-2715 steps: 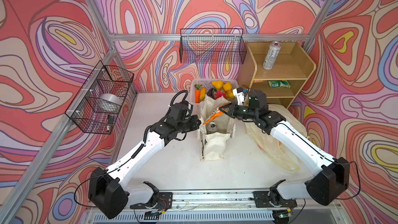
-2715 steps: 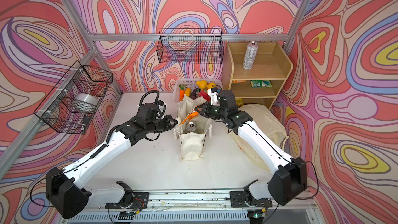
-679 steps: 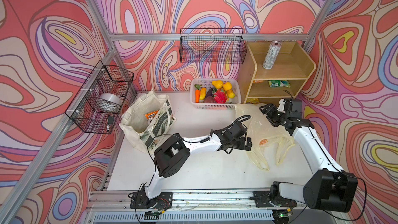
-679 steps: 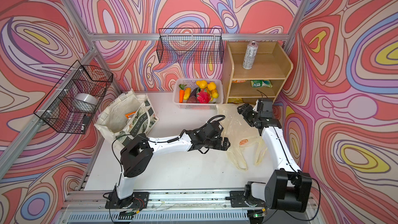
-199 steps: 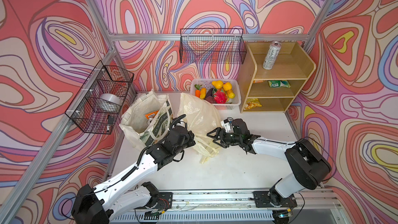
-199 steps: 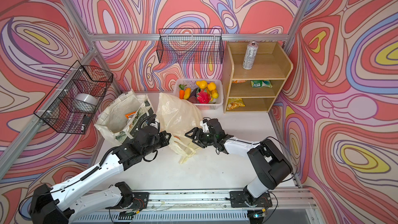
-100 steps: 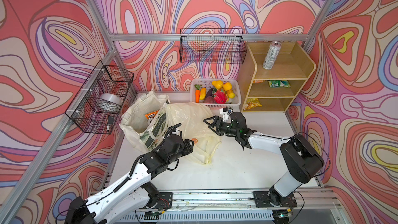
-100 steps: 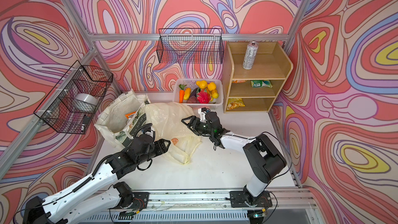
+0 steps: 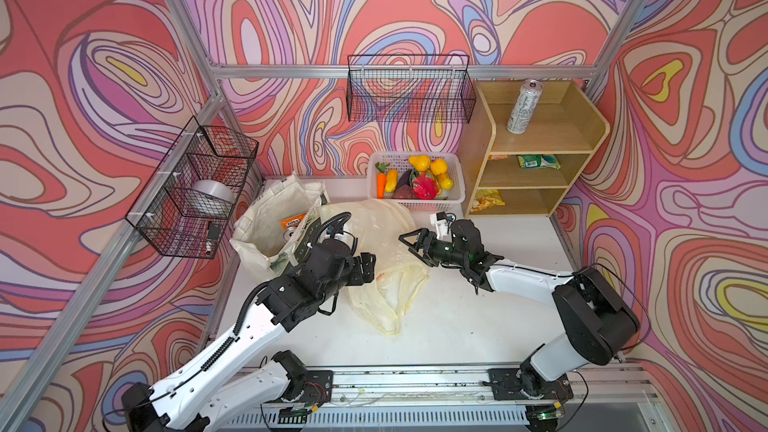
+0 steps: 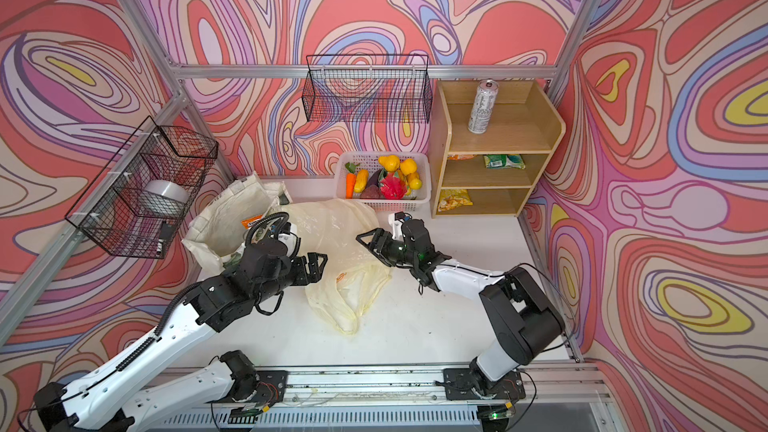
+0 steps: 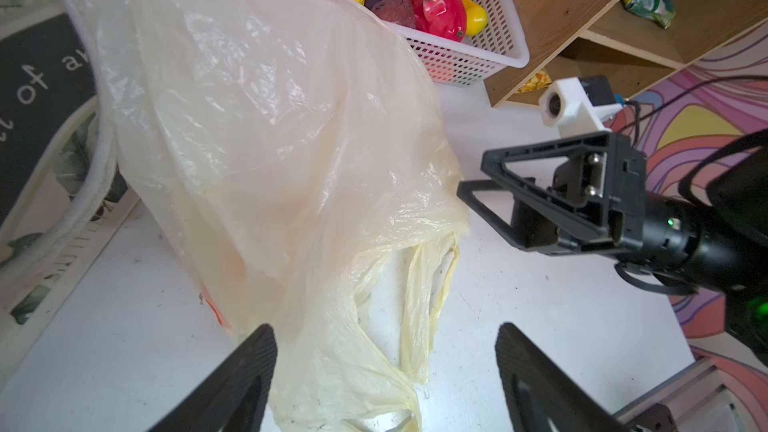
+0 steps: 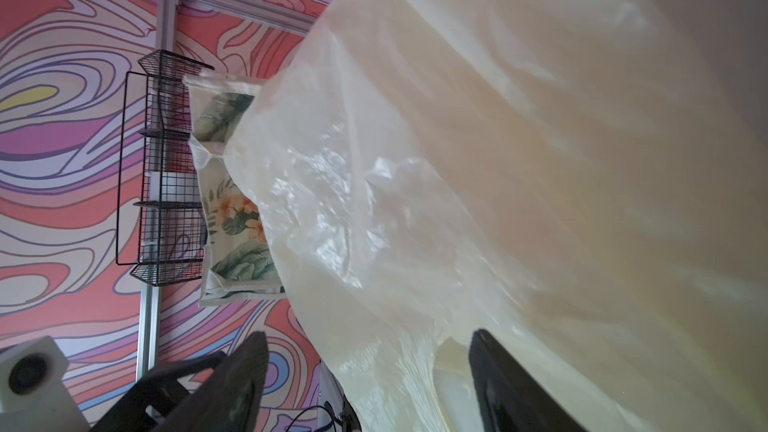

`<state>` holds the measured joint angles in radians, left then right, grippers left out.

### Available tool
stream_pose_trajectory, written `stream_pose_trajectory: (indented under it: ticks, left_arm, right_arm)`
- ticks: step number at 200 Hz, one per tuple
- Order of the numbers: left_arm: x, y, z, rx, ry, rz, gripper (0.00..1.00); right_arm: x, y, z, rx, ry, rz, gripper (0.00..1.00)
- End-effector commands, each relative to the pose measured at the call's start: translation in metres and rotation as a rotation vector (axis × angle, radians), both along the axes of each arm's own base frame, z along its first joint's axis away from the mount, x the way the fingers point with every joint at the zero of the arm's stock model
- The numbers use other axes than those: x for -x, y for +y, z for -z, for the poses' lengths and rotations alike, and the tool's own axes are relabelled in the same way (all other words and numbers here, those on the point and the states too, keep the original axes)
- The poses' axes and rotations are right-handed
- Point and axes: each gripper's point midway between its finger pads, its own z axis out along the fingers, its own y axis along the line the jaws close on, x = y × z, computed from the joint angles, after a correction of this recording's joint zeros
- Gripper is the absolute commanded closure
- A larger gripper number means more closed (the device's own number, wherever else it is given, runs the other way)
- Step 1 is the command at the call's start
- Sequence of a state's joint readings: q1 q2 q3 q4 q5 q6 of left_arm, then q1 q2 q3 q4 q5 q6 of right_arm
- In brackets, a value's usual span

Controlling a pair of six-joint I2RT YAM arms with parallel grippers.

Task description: Place the mixed food into the grocery bags and tie them

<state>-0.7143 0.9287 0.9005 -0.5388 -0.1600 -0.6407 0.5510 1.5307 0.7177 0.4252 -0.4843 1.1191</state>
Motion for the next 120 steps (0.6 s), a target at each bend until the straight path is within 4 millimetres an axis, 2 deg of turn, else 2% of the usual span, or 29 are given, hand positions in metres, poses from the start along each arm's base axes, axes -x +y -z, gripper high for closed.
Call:
stream_pose_trajectory:
  ticks: [1, 20, 41, 72, 120]
  left_arm:
    - [0.001, 0.006, 0.008, -0.109, 0.009, 0.025, 0.13]
    - [-0.002, 0.004, 0.012, -0.114, 0.011, 0.03, 0.13]
    - [-0.005, 0.002, 0.017, -0.117, 0.016, 0.029, 0.13]
    - [-0.006, 0.003, 0.022, -0.122, 0.022, 0.017, 0.09]
    - [-0.003, 0.006, 0.027, -0.117, 0.034, 0.004, 0.08]
  right_arm:
    - [0.019, -0.016, 0.009, 0.006, 0.052, 0.039, 0.2]
    - [0.03, -0.027, 0.023, 0.029, 0.08, 0.059, 0.18]
    - [0.031, -0.027, 0.031, 0.01, 0.097, 0.067, 0.18]
    - [0.023, -0.02, 0.04, -0.079, 0.122, 0.084, 0.18]
    - [0.002, -0.009, 0.039, -0.125, 0.094, 0.102, 0.18]
